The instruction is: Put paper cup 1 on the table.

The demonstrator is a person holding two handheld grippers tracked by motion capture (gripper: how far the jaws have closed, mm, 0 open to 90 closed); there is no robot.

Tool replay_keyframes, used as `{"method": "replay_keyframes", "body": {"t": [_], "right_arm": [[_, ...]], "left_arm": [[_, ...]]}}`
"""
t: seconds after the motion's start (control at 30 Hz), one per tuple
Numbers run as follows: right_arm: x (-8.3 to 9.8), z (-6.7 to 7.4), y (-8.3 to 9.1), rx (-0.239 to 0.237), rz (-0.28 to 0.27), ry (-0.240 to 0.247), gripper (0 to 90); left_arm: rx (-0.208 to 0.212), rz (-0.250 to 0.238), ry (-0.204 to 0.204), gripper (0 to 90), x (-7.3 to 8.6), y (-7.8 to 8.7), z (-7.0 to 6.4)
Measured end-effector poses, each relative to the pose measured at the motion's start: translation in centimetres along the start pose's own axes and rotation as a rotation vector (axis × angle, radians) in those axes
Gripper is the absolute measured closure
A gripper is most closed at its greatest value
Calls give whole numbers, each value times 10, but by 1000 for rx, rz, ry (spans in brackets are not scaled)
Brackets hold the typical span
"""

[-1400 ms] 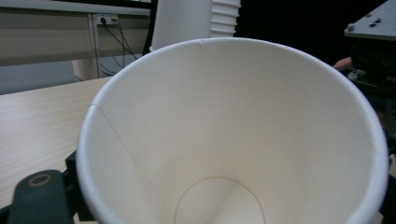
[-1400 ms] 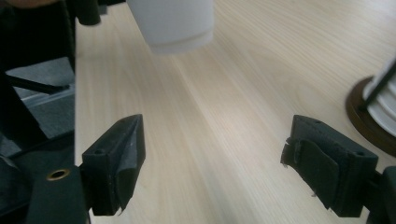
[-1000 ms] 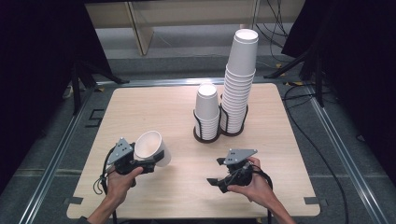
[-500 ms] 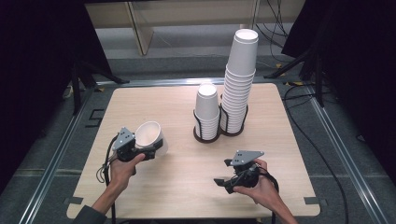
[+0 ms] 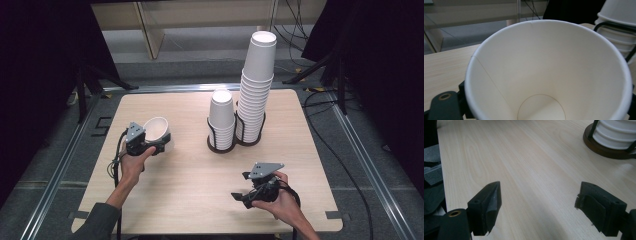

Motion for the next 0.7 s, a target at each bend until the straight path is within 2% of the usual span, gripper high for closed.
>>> {"method": "replay_keyframes", "body": {"t": [0.1,0.3,0.33,0.37,0.5,0.7], "right_arm": [[1,-1,-1,4,6,1,198],[4,-2,-2,3,15,5,198],[4,-2,-2,5,15,13,198],[4,-1,-2,0,22,-2,198],[4,-1,-3,-2,16,6,199],[4,-1,-4,-3,15,17,199]], "left_arm": [[-41,18,-5,132,2,-6,13],[-88,39,-1,131,5,-18,32],[-99,38,-6,131,4,-20,34],[-107,43,-12,131,5,-22,37],[-142,79,-34,130,6,-31,47],[-171,88,-17,130,9,-41,60]]}}
Point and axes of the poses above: each handheld gripper's, and its own axes: y roughly backward along the jaws, x roughly out of its underside, z roughly to its left, the point moved 10 cm from there along -y, roughly forward along the jaws, and after that the axes turned 9 degrees about x, right-handed, at the moved point
